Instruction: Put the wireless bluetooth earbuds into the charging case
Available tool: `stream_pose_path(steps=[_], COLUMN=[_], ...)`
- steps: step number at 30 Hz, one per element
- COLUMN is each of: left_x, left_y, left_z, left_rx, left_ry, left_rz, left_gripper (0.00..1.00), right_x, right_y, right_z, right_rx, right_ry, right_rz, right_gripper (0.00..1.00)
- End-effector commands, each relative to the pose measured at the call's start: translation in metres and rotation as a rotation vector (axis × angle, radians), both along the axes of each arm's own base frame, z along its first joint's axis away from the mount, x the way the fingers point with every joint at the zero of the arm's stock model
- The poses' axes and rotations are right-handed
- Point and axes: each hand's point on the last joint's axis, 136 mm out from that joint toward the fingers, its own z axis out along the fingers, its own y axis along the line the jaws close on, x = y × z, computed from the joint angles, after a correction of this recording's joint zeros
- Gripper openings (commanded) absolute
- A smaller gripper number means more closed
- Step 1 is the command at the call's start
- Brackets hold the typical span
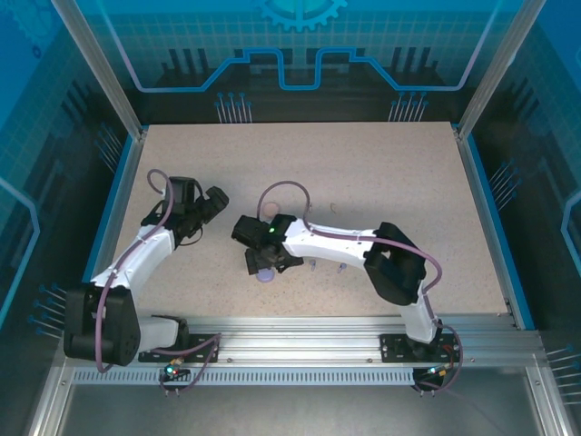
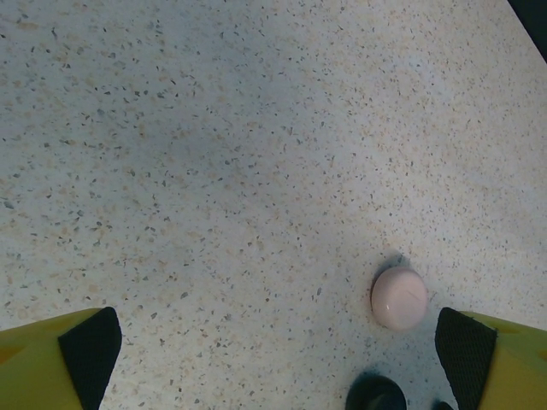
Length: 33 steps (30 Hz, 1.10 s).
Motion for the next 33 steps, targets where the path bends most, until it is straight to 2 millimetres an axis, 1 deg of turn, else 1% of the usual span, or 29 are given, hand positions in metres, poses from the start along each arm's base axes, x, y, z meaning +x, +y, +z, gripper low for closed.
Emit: stream_pose_path(steps=[1, 5, 12, 19, 27, 33], left_x=[-0.005, -0.007, -0.007, -0.006, -0.006, -0.005], left_y=[0.000, 0.002, 0.003, 0.002, 0.002, 0.001], left_z=[0.006, 0.010, 0.014, 0.014, 0.015, 0.015], left_rx=[-0.048, -0.054, -0.055, -0.062, -0.063, -0.069], left_ry=[0.000, -0.015, -0.024, -0.023, -0.026, -0.027], left_rz=[0.018, 0.029, 0.026, 0.028, 0.025, 0.024], left_gripper=[0.99, 0.99, 0.99, 0.99, 0.99, 0.99], right_x=[-0.013, -0.016, -0.016, -0.017, -0.012, -0.014], right_y=[0.002, 0.003, 0.003, 0.006, -0.010, -0.024], right_z=[-0.013, -0.023, -0.035, -0.036, -0.033, -0.030], right_rx=[-0.051, -0.062, -0.081, -0.069, -0.089, -0.105], right_ry=[0.046, 0.055, 0.066, 0.070, 0.063, 0.058], right_rz=[-0.006, 0.003, 0.013, 0.023, 0.003, 0.000], right_gripper=[0.94, 0.95, 0.95, 0.95, 0.95, 0.96])
